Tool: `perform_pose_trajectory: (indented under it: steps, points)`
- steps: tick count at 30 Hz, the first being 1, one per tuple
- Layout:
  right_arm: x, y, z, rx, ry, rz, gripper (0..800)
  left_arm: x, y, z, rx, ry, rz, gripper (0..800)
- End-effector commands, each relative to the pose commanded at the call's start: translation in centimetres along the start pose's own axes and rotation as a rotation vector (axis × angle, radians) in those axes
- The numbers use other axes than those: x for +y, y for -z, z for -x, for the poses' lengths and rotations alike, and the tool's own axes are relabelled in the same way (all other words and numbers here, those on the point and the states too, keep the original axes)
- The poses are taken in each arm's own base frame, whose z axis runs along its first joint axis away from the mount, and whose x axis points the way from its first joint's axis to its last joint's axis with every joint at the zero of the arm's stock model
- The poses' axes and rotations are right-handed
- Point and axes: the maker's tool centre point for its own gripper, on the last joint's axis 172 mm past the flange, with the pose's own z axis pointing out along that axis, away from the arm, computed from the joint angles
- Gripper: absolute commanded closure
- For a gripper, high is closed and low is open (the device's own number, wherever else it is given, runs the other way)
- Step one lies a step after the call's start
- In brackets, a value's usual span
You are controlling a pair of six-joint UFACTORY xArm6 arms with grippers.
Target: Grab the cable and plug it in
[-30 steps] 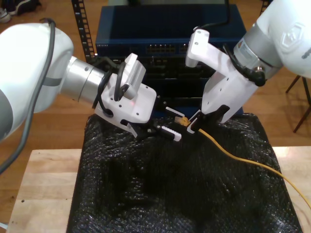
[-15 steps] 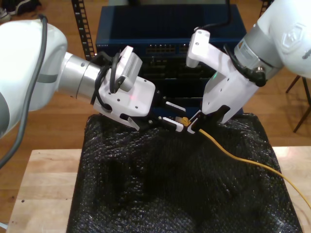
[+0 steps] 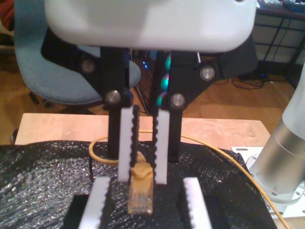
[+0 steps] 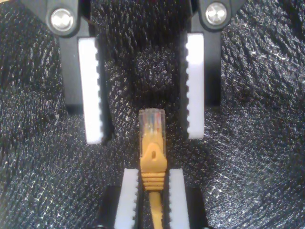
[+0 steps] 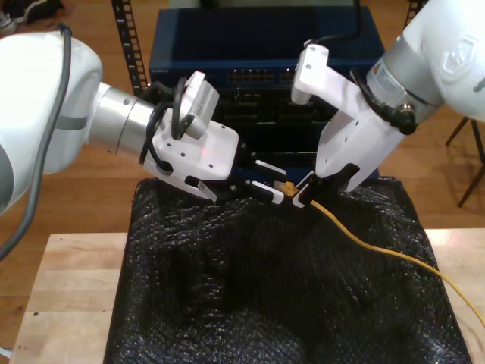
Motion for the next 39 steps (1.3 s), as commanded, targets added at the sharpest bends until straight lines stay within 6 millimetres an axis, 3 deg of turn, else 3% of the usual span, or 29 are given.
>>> perform_pose_trajectory:
  steps: [22, 28, 30, 34, 39]
  points:
    - [-0.02, -0.03, -0.10, 0.001, -0.001, -0.001, 793, -0.16, -0.01, 0.24, -0.002, 0.010, -0.007, 605]
    - [-0.02, -0.03, -0.10, 0.001, -0.001, -0.001, 789, -0.20, 0.00, 0.26, -0.003, 0.010, -0.008, 707]
    - [-0.01, -0.08, -0.07, 0.000, 0.000, -0.002, 781, -0.18, 0.00, 0.30, -0.004, 0.012, -0.008, 769]
    - [-0.02, -0.03, -0.10, 0.001, 0.001, -0.001, 753, -0.16, -0.02, 0.35, -0.004, 0.015, -0.007, 793]
    - [-0.06, -0.03, -0.07, 0.001, 0.001, -0.001, 664, -0.16, -0.02, 0.35, -0.004, 0.029, -0.007, 795]
